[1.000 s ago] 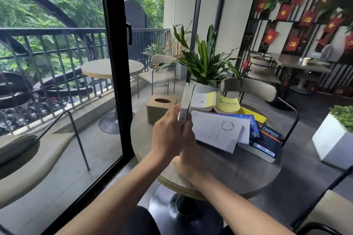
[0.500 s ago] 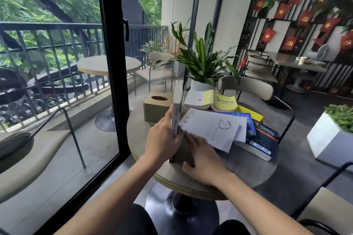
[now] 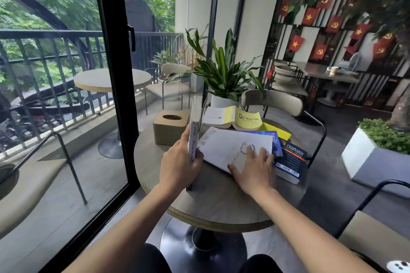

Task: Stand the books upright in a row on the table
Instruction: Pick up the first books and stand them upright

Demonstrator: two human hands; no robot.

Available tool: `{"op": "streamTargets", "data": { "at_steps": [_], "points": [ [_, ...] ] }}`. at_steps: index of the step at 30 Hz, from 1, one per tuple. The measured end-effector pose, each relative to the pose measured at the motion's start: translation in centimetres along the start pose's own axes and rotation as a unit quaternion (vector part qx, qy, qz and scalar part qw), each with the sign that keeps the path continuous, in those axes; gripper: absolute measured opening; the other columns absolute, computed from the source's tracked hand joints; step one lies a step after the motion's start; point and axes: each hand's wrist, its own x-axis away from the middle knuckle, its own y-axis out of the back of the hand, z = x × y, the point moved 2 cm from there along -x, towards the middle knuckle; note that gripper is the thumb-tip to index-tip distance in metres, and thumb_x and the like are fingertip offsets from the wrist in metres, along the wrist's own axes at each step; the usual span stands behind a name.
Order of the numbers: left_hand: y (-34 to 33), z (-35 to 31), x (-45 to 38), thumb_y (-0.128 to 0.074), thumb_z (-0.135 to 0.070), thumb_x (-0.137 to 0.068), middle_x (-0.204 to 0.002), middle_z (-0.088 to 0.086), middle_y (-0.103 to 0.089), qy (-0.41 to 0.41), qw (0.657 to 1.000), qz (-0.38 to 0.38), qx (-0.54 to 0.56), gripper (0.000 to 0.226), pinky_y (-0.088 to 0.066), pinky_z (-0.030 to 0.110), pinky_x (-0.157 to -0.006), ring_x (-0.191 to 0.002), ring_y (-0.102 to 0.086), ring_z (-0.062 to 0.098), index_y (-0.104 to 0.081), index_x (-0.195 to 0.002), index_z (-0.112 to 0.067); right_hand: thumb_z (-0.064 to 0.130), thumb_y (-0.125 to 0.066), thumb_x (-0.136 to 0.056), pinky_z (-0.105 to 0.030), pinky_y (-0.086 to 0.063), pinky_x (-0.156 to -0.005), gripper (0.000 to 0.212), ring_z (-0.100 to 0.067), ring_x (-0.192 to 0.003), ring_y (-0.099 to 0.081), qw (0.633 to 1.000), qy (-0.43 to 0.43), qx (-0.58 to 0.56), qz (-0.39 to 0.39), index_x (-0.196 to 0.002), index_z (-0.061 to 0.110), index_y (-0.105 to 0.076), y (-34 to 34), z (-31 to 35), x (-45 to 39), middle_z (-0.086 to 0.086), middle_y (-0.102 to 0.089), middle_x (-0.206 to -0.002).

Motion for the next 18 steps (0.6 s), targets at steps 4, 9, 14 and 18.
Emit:
{"op": "streamTargets", "data": {
  "at_steps": [4, 9, 14, 18],
  "points": [
    [-0.3, 0.2, 0.0, -0.061, -0.020, -0.086, -0.102, 0.017, -0.070, 0.004, 1.000, 0.001, 0.002, 0.062, -0.043, 0.042, -0.066, -0.088, -0.062, 0.041, -0.042, -0.145, -0.011, 0.042, -0.071, -0.080, -0.038, -0.043, -0.091, 0.067, -0.034, -0.121, -0.039, 0.985, -0.056, -0.164, -0.019, -0.135, 0.012, -0.044, 0.2, -0.3, -0.4, -0.013, -0.030, -0.138],
    [-0.7, 0.5, 0.1, -0.059, -0.022, -0.088, -0.101, 0.014, -0.069, 0.009, 1.000, -0.003, 0.003, 0.058, -0.038, 0.037, -0.064, -0.087, -0.062, 0.039, -0.044, -0.144, -0.012, 0.012, -0.081, -0.073, -0.033, -0.041, -0.095, 0.076, -0.035, -0.122, -0.041, 0.927, -0.175, -0.331, -0.041, -0.136, 0.005, -0.040, 0.6, 0.1, -1.0, -0.018, -0.028, -0.139],
    [-0.8, 0.8, 0.4, -0.057, -0.026, -0.090, -0.099, 0.013, -0.069, 0.016, 1.000, 0.007, 0.004, 0.058, -0.040, 0.038, -0.064, -0.085, -0.062, 0.038, -0.042, -0.145, -0.013, 0.008, -0.081, -0.073, -0.041, -0.043, -0.099, 0.086, -0.036, -0.128, -0.041, 0.860, -0.247, -0.440, -0.072, -0.141, 0.005, -0.029, 1.4, 0.9, -1.8, -0.022, -0.033, -0.144],
    [-0.8, 1.0, 0.7, -0.055, -0.025, -0.091, -0.106, 0.013, -0.069, 0.019, 0.999, 0.024, 0.014, 0.058, -0.050, 0.045, -0.072, -0.089, -0.062, 0.038, -0.040, -0.146, -0.013, 0.012, -0.081, -0.074, -0.039, -0.048, -0.087, 0.073, -0.034, -0.120, -0.052, 0.800, -0.318, -0.508, -0.029, -0.133, 0.001, -0.039, 1.5, 1.5, -2.4, -0.020, -0.050, -0.135]
  ]
}}
